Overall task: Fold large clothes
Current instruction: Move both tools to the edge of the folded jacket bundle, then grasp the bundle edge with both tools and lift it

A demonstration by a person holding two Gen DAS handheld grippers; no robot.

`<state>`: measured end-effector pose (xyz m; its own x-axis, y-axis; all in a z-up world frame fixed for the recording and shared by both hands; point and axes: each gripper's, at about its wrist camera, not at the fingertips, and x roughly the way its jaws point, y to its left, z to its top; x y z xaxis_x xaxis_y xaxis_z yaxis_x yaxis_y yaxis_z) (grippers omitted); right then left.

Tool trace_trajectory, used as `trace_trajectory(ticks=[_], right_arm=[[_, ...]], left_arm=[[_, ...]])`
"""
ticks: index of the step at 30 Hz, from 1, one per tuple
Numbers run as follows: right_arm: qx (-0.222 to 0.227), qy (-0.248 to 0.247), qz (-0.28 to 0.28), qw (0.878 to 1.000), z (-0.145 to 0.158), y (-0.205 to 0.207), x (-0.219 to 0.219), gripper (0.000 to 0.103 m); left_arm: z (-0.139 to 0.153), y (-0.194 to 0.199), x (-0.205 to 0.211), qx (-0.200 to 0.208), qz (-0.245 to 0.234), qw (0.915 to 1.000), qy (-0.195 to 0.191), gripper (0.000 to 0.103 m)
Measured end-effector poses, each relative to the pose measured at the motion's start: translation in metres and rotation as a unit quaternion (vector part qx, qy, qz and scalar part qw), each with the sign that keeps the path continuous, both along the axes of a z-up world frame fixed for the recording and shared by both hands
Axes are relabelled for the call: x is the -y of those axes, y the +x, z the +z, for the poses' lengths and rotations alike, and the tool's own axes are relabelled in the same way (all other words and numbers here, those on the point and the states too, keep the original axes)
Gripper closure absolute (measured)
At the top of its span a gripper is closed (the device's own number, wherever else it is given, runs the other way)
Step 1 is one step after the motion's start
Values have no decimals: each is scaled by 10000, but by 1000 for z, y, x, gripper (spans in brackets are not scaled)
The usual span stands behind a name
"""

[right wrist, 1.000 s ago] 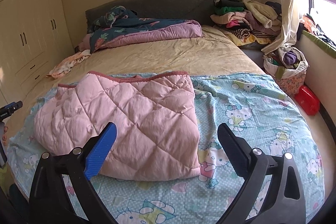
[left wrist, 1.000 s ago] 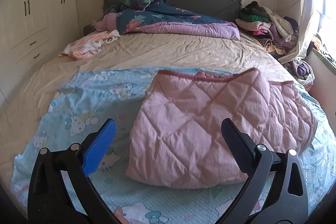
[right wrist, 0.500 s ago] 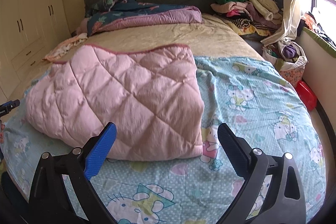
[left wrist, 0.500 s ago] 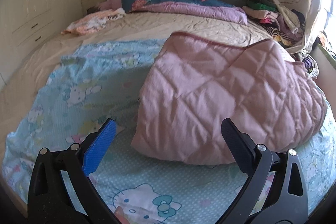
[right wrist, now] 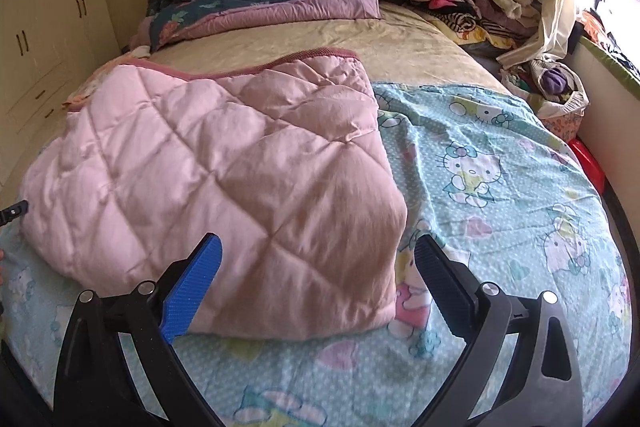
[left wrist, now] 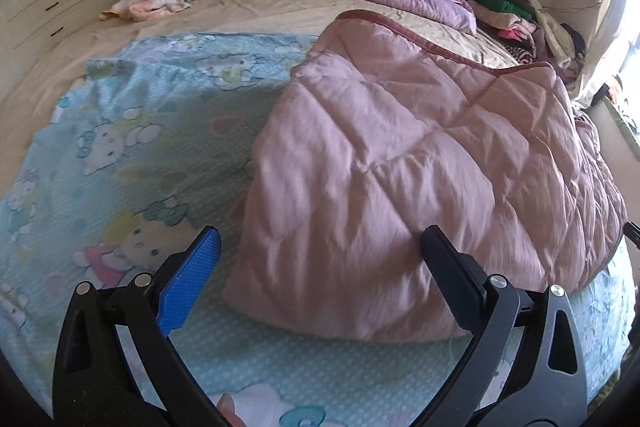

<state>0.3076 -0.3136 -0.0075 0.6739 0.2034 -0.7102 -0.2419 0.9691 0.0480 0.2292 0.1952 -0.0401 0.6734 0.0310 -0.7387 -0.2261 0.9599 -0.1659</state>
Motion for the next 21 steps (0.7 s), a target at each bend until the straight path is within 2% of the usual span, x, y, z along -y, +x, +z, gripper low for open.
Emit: trace_trajectory(ticks=[2, 4, 5, 6, 7, 8, 9, 11, 12, 13, 15, 19, 21], right_arm=[[-64, 20, 7, 10000, -4, 11, 0, 7], [-97, 16, 30, 9999, -8, 18, -1, 7], [-120, -23, 65, 9999, -10, 23, -2, 8], [-118, -60, 85, 9999, -12, 25, -3, 8], [-117, -80, 127, 9998, -14, 28, -5, 13], [-117, -80, 153, 9998, -15, 29, -6, 16], [-109, -82, 184, 9997, -17, 31, -7, 21], [-13, -214, 174, 9996, -18, 30, -11, 48], [37, -280, 167, 9995, -18, 30, -11, 65], [57, -245, 217, 9994, -16, 30, -12, 76], [164, -249, 316, 9991, -8, 30, -13, 83], [688, -95, 378, 9969, 38, 41, -14, 88], [768, -26, 316, 9965, 51, 55, -15, 88]], left_arm=[[-1, 5, 1, 56, -64, 10000, -49, 9], [0, 10, 4, 103, -83, 9999, -12, 15], [1, 12, 6, 117, -82, 9999, 42, 25], [2, 13, 8, 139, -82, 9998, 90, 40], [3, 15, 10, 169, -90, 9998, 102, 47], [5, 16, 12, 199, -89, 9997, 135, 60], [6, 17, 16, 228, -113, 9995, 202, 69], [10, 17, 21, 314, -122, 9989, 314, 80], [15, 17, 23, 412, -114, 9983, 406, 85], [20, 17, 25, 516, -115, 9975, 462, 87], [33, 20, 26, 701, -122, 9960, 535, 91], [61, 39, 23, 936, -93, 9936, 631, 92], [71, 51, 19, 1019, -21, 9930, 597, 92]])
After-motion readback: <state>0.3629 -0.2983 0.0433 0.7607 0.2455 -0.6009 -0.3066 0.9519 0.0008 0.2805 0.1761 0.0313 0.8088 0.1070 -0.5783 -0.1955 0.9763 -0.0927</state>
